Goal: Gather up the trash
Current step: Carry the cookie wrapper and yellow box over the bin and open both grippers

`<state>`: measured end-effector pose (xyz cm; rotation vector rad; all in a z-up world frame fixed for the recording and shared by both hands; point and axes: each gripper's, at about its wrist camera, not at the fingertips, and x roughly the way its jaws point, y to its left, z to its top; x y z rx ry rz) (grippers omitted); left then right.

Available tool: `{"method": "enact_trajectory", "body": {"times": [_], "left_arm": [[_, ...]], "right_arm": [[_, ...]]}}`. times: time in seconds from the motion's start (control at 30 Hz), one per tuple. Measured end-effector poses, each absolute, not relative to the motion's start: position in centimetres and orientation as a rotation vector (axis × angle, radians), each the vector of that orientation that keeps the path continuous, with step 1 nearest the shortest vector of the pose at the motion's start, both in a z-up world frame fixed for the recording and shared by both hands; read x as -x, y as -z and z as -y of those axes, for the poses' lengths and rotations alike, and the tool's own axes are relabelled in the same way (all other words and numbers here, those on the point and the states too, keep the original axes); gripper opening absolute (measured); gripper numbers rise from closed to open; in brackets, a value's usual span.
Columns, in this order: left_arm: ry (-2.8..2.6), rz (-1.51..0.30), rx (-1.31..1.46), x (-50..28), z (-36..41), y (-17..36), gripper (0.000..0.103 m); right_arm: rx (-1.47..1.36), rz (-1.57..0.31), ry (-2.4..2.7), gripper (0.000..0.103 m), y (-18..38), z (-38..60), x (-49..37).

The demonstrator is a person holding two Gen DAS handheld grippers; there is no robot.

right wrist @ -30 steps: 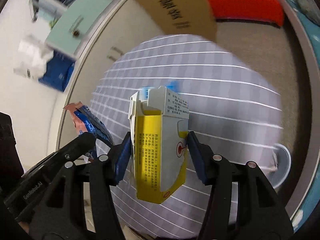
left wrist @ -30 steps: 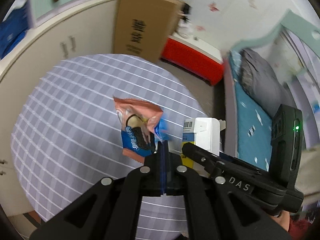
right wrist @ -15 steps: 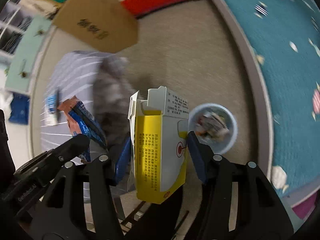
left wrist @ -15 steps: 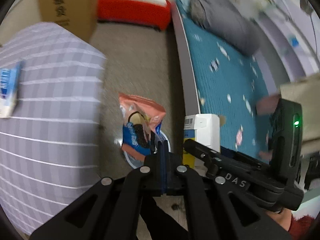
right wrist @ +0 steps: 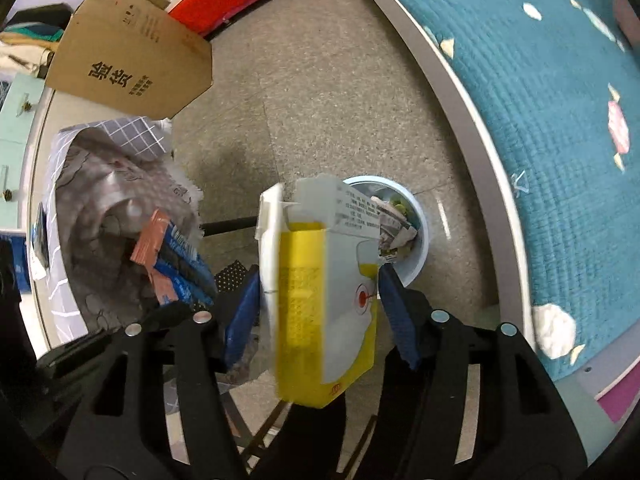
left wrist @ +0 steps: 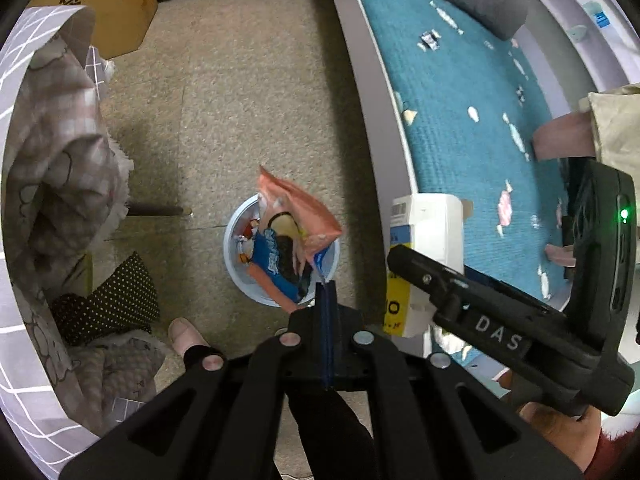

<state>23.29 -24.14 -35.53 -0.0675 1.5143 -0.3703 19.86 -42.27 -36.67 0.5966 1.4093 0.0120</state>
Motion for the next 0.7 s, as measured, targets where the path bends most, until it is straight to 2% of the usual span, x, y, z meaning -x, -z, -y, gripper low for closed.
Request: {"method": "enact_trajectory", "body": {"times": [0.7], "left_arm": [[0.435, -1.571, 0.058, -23.2, 27.1, 37.3, 0.000]], "right_arm": [[-0.603, -1.374, 0.046, 0.062, 35.3, 45.2, -18.2]]}}
